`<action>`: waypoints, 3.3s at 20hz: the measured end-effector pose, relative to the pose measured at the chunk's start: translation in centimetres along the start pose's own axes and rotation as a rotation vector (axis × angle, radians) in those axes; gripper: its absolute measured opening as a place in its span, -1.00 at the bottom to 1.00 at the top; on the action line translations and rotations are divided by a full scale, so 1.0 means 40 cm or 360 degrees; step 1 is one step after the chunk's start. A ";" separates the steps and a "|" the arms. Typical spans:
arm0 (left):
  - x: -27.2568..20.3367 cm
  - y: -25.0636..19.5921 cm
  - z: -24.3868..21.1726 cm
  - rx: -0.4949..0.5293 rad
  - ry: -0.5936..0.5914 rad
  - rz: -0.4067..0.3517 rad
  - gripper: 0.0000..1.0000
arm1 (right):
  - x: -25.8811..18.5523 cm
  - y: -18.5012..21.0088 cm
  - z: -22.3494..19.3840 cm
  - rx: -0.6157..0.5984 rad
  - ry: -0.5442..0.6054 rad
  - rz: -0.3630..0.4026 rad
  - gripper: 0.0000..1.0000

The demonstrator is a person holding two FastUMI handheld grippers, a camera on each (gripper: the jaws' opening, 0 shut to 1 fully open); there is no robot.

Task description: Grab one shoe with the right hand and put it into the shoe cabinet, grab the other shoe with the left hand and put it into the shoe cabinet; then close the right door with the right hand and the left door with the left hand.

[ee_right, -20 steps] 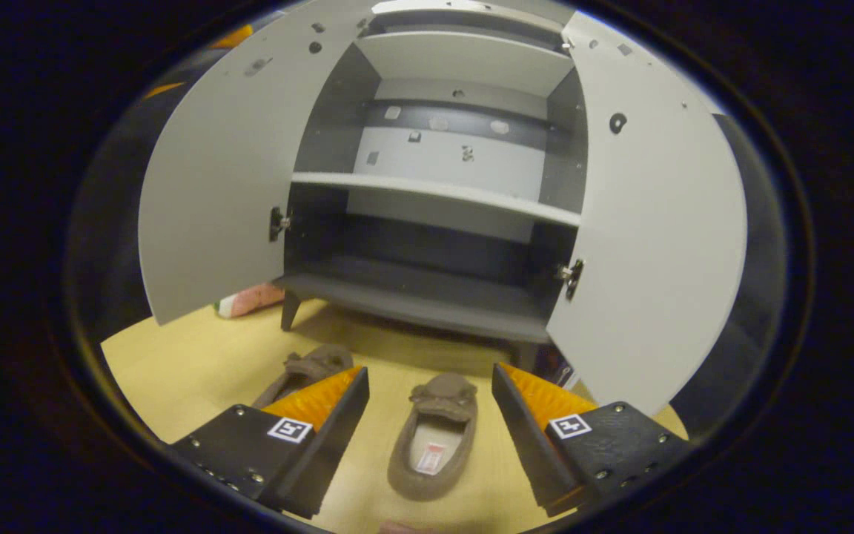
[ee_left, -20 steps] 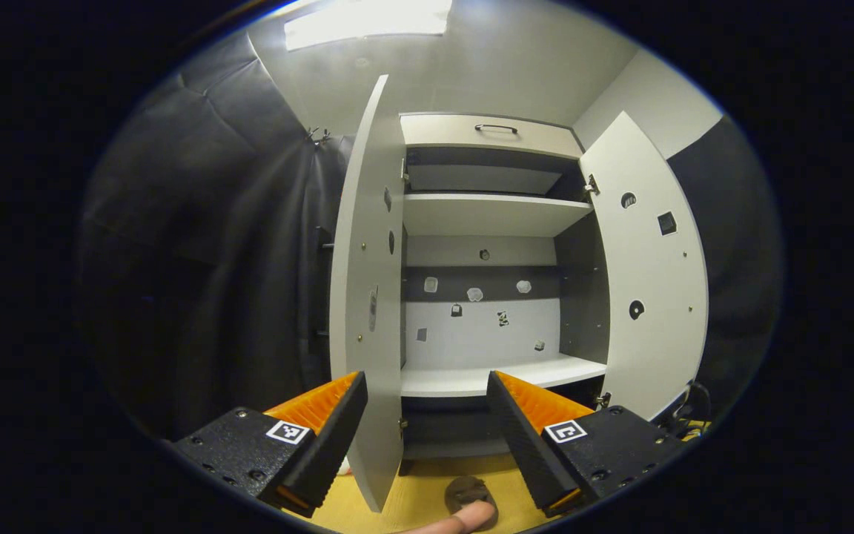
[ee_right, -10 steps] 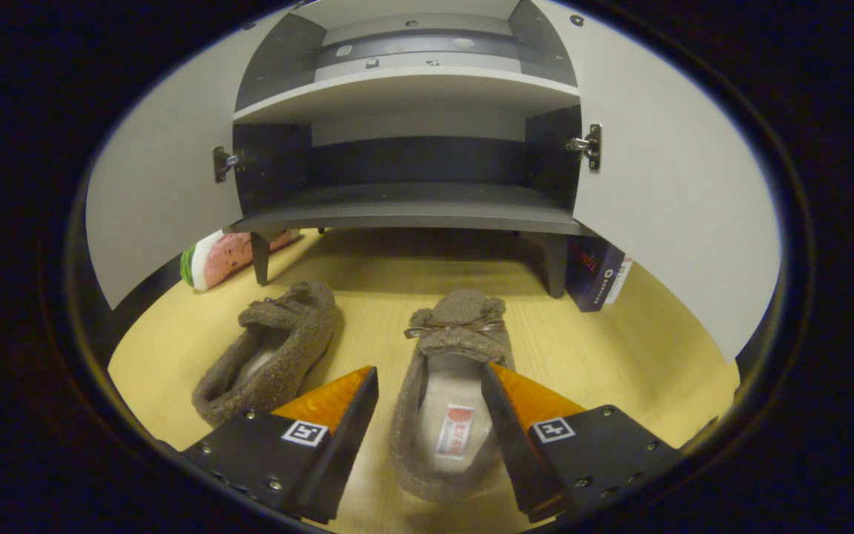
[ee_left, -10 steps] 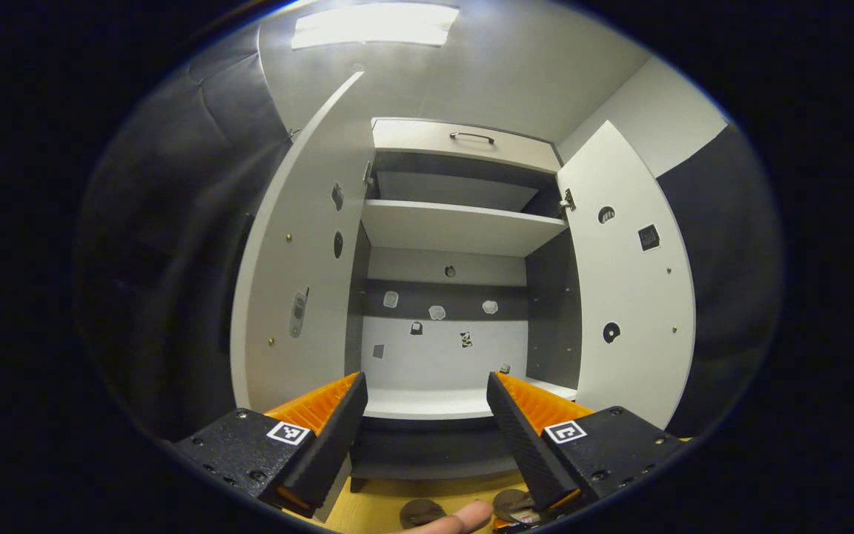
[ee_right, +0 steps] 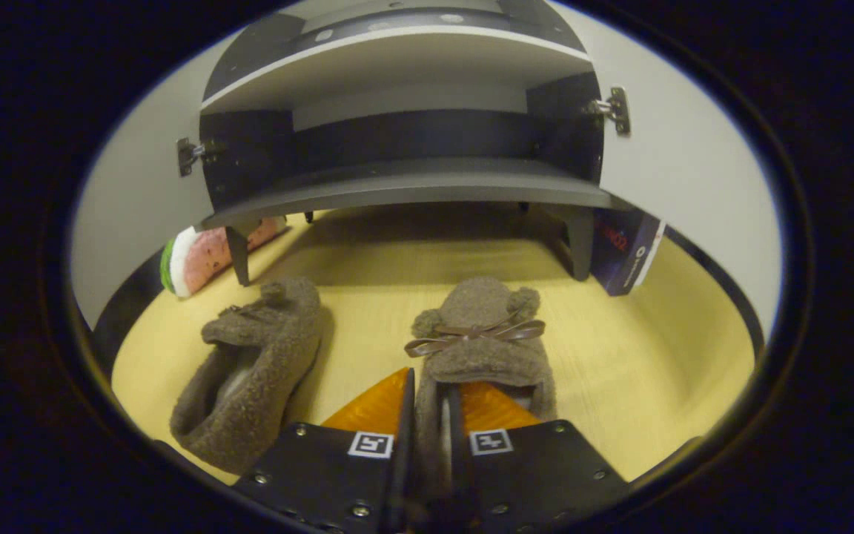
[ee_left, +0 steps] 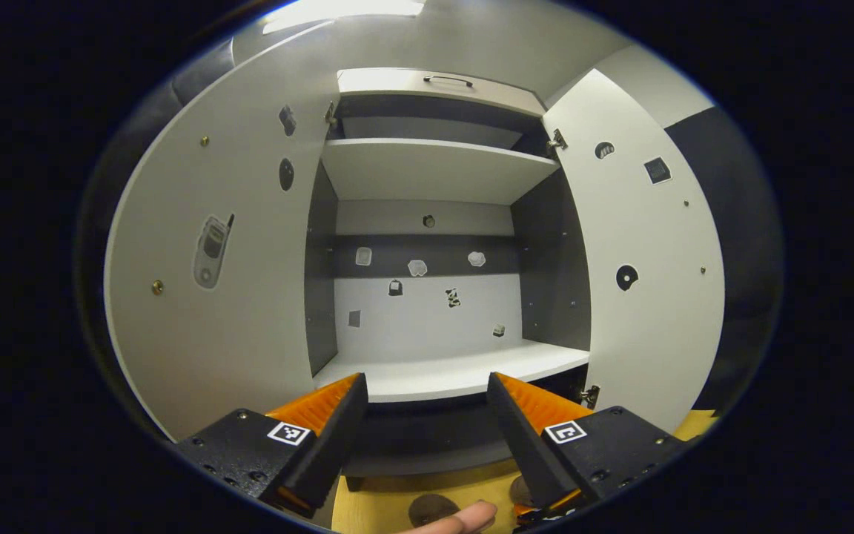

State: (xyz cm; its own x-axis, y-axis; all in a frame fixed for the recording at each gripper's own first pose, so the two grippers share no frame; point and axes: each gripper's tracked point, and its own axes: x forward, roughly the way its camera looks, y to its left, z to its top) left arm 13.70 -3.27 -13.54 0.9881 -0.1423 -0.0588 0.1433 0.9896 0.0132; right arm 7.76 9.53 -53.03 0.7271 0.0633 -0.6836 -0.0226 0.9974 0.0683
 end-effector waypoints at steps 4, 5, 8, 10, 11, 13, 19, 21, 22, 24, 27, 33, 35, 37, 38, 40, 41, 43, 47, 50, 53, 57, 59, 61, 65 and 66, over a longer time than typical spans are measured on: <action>0.024 0.018 -0.008 0.0012 0.0000 0.0044 0.98 | 0.001 0.007 0.009 0.0044 -0.0062 0.0128 -0.90; 0.027 0.022 -0.012 0.0018 -0.0001 0.0042 0.98 | -0.006 0.015 0.012 0.0032 -0.0072 0.0180 -0.90; 0.035 0.027 -0.011 0.0020 0.0000 0.0025 0.98 | -0.046 0.010 0.044 -0.0035 -0.0162 0.0189 -0.91; 0.035 0.040 -0.010 0.0016 0.0001 0.0030 0.98 | -0.081 0.015 0.070 -0.0035 -0.0195 0.0208 -0.91; 0.039 0.044 -0.012 0.0011 0.0003 0.0031 0.98 | -0.099 0.019 0.083 -0.0030 -0.0207 0.0224 -0.91; 0.039 0.060 -0.008 -0.0013 0.0000 0.0041 0.98 | -0.145 0.009 0.139 -0.0054 -0.0275 0.0210 -0.91; 0.036 0.090 -0.001 -0.0062 -0.0004 0.0069 0.96 | -0.345 -0.023 0.437 -0.0222 -0.0633 0.0085 -0.91; 0.037 0.072 -0.005 -0.0074 0.0007 0.0035 0.98 | -0.423 -0.020 0.557 -0.0324 -0.0762 0.0040 -0.92; 0.038 0.063 -0.010 -0.0077 0.0020 0.0009 0.98 | -0.455 -0.014 0.600 -0.0365 -0.0788 0.0027 -0.91; 0.041 0.047 -0.020 -0.0089 0.0048 -0.0024 0.98 | -0.496 0.005 0.688 -0.0400 -0.0832 0.0025 -0.91; 0.045 0.043 -0.030 -0.0096 0.0069 -0.0030 0.99 | -0.532 0.037 0.812 -0.0397 -0.0857 0.0053 -0.91; 0.047 0.040 -0.036 -0.0100 0.0084 -0.0017 0.99 | -0.498 0.091 1.051 -0.0368 -0.0793 0.0086 -0.92; 0.045 0.043 -0.033 -0.0096 0.0076 -0.0006 0.99 | -0.474 0.123 1.117 -0.0337 -0.0795 0.0154 -0.92; 0.045 0.046 -0.028 -0.0092 0.0070 -0.0004 0.98 | -0.422 0.123 1.172 -0.0316 -0.0788 0.0141 -0.92; 0.046 0.046 -0.027 -0.0094 0.0068 -0.0005 0.98 | -0.387 0.107 1.191 -0.0309 -0.0774 0.0093 -0.91; 0.048 0.048 -0.032 -0.0095 0.0073 -0.0005 0.98 | -0.302 0.072 1.207 -0.0320 -0.0709 -0.0001 -0.92; 0.051 0.049 -0.033 -0.0097 0.0076 -0.0006 0.98 | -0.256 0.064 1.213 -0.0336 -0.0678 -0.0020 -0.91; 0.051 0.051 -0.035 -0.0103 0.0078 -0.0002 0.98 | -0.173 0.054 1.217 -0.0368 -0.0625 -0.0031 -0.91; 0.056 0.045 -0.041 -0.0100 0.0084 -0.0016 0.98 | -0.025 0.031 1.204 -0.0341 -0.0544 -0.0064 -0.89; 0.064 0.046 -0.046 -0.0095 0.0088 -0.0014 0.98 | 0.051 0.020 1.200 -0.0425 -0.0513 -0.0101 -0.89; 0.074 0.043 -0.053 -0.0093 0.0097 -0.0015 0.97 | 0.096 0.010 1.200 -0.0341 -0.0460 -0.0120 -0.82; 0.089 0.035 -0.075 -0.0094 0.0139 -0.0005 0.99 | 0.137 -0.024 1.197 -0.0250 -0.0421 -0.0180 -0.76; 0.089 0.027 -0.080 -0.0088 0.0148 -0.0012 0.98 | 0.121 -0.013 1.179 -0.0186 -0.0385 -0.0117 -0.05; 0.090 0.015 -0.080 -0.0101 0.0150 -0.0024 0.98 | 0.100 0.000 1.183 -0.0144 -0.0399 -0.0066 0.43; 0.075 0.005 -0.069 -0.0118 0.0137 -0.0035 0.99 | -0.006 0.026 1.179 -0.0245 -0.0481 -0.0041 0.76; 0.071 0.007 -0.064 -0.0114 0.0127 -0.0024 0.99 | -0.044 0.031 1.180 -0.0291 -0.0522 -0.0050 0.89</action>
State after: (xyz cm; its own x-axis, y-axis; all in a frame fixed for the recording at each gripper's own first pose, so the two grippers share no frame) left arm 16.41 -3.34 -16.26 0.9777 -0.1581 -0.1380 0.1511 0.9867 -0.0595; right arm 38.85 9.03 -17.45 0.9099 0.0478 -0.4121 -0.0973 0.9902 -0.1000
